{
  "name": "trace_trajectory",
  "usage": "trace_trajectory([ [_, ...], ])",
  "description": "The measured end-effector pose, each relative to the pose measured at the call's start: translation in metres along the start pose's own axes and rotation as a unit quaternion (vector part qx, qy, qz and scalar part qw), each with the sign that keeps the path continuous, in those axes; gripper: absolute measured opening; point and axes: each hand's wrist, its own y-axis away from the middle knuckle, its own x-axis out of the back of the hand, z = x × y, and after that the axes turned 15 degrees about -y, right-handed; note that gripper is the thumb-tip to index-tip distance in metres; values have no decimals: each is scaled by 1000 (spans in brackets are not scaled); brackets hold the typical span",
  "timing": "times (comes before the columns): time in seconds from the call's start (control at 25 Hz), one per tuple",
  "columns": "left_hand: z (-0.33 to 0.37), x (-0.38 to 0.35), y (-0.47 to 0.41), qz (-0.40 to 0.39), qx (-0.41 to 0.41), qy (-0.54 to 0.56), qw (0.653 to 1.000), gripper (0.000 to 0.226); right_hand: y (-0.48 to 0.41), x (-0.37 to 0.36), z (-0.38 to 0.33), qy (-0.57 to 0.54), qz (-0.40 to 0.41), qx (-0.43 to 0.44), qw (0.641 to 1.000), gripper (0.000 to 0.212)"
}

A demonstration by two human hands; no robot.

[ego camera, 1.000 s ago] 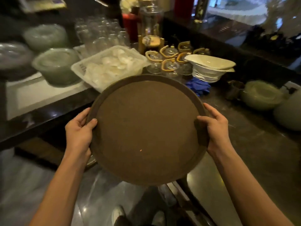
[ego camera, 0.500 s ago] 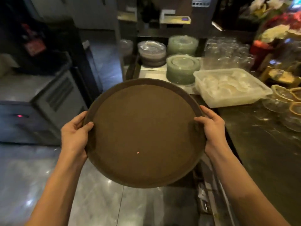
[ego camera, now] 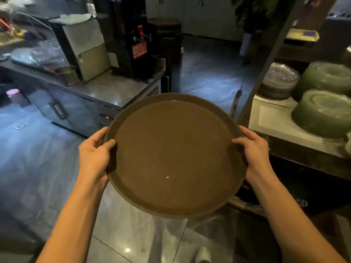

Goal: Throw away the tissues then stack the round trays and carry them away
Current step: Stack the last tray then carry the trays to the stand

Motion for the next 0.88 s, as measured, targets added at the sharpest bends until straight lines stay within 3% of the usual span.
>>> trace_trajectory([
  [0.48,55,-102,-201,41,6,5,999,41,-227,-124,-14,1,-39,-8,999,48],
  [0.88,123,-208,-396,4,-4,36,999,43,-397,-233,-37,24,-23,23,999,40],
])
